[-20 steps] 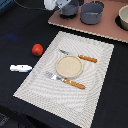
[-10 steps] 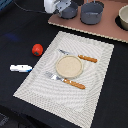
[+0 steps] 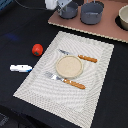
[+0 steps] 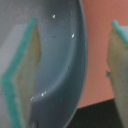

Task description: Place the pan onto the stove and place the fish and sausage into the pan.

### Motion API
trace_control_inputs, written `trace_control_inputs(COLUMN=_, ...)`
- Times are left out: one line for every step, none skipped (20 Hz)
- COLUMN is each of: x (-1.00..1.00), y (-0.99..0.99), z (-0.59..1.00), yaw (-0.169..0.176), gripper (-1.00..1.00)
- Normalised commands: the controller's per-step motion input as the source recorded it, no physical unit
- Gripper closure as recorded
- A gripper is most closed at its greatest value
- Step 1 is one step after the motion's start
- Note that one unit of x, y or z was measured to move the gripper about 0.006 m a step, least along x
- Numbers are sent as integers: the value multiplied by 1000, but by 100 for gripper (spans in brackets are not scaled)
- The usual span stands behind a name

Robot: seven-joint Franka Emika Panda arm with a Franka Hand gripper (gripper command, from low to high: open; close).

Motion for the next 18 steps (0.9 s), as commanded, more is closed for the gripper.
trace_control_inputs(x=0, y=-571, z=666, yaw=-51, gripper=-100)
trace_control_inputs(x=0, y=-611, z=706, yaw=-58, gripper=-100)
trace_control_inputs(x=0, y=-649, z=694, yaw=-57, gripper=-100)
trace_control_inputs(x=0, y=-666, z=691, yaw=-50, gripper=-100)
trace_control_inputs(x=0, y=-686, z=691, yaw=-43, gripper=-100)
trace_control_inputs(x=0, y=-731, z=669, yaw=-28, gripper=-100)
trace_control_inputs(x=0, y=-794, z=654, yaw=-7, gripper=-100)
trace_control_inputs(x=0, y=-823, z=611, yaw=0, gripper=-100)
trace_control_inputs(x=0, y=-863, z=540, yaw=0, gripper=-100)
trace_control_inputs(x=0, y=-866, z=489, yaw=0, gripper=-100)
trace_control_inputs(x=0, y=-871, z=423, yaw=0, gripper=-100)
trace_control_inputs(x=0, y=-874, z=377, yaw=0, gripper=-100)
trace_control_inputs(x=0, y=-874, z=323, yaw=0, gripper=-100)
trace_control_inputs(x=0, y=-891, z=229, yaw=0, gripper=-100)
trace_control_inputs(x=0, y=-906, z=220, yaw=0, gripper=-100)
trace_control_inputs(x=0, y=-909, z=160, yaw=0, gripper=-100)
trace_control_inputs(x=0, y=-914, z=120, yaw=0, gripper=-100)
trace_control_inputs(x=0, y=-911, z=100, yaw=0, gripper=-100)
